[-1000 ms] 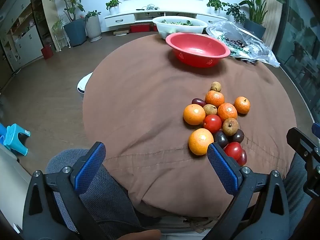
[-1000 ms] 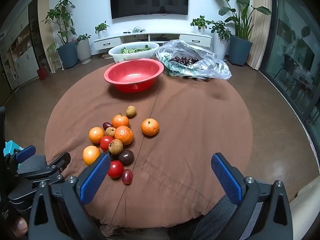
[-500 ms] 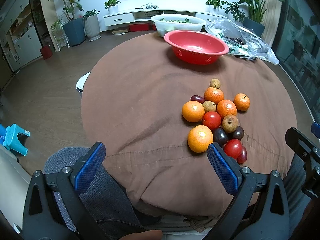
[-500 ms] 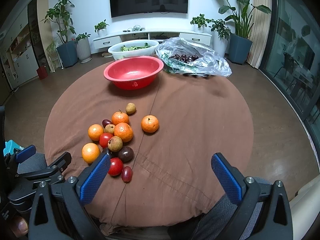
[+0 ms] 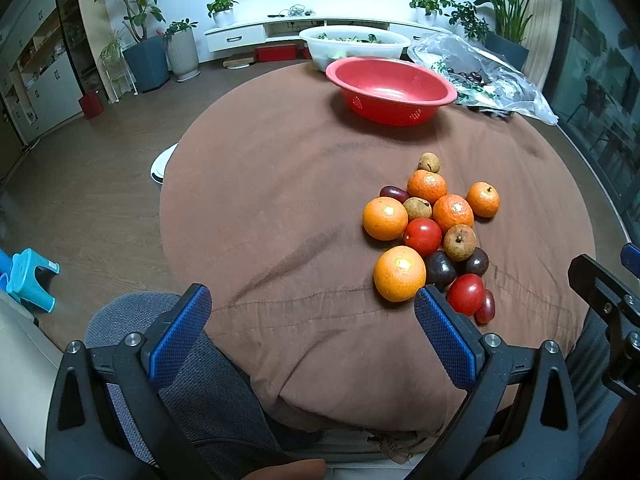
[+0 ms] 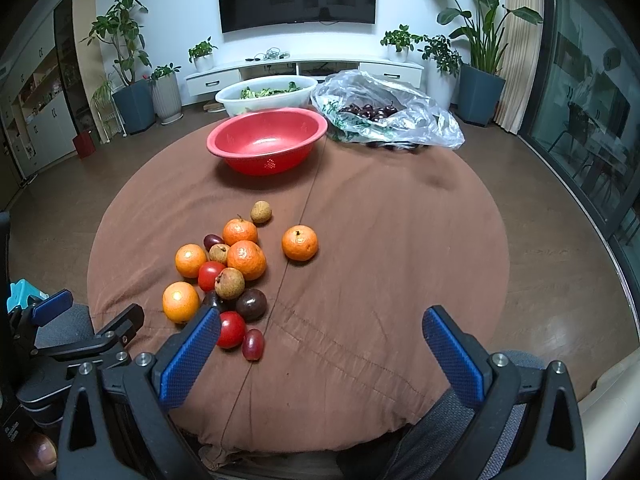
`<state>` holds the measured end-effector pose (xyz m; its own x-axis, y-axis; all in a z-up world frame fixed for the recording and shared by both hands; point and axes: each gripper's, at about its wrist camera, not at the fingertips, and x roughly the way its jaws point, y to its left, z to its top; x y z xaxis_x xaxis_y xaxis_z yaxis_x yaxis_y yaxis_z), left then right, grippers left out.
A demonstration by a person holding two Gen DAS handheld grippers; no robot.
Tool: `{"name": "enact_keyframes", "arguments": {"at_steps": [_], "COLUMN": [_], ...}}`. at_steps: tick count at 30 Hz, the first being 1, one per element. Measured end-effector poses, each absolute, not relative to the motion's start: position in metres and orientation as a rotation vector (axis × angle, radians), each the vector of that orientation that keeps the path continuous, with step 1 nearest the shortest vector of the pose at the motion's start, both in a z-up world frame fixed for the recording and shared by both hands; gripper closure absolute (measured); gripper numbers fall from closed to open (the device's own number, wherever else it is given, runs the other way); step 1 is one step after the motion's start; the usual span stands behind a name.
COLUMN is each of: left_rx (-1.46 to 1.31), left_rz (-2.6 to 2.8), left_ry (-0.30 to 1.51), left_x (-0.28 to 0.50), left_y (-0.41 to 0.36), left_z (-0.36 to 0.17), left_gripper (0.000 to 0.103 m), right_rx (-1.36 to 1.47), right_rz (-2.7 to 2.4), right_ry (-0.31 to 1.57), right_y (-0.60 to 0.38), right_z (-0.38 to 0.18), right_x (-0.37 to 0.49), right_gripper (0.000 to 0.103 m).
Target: Organize fruits
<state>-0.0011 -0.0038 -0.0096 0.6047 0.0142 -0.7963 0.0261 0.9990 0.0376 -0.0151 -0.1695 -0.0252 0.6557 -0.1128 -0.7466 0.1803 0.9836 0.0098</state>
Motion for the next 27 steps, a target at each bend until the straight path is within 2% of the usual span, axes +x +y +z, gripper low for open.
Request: {"name": "enact_keyframes", "arguments": {"at_steps": [27], "left_rx": [0.049], "left_rz": [-0.011], "left_ry": [0.928], "left_x": [-0.0021], "left_y": [-0.0043], "left_z": [-0.0146], "left_gripper": [0.000], "right_rx": [0.087], "right_rz": [-0.165], "right_ry": [0.842], "right_y": [-0.1692], "right_z": [-0.0258], "right_x": [-0.0155], "right_gripper": [0.000]}}
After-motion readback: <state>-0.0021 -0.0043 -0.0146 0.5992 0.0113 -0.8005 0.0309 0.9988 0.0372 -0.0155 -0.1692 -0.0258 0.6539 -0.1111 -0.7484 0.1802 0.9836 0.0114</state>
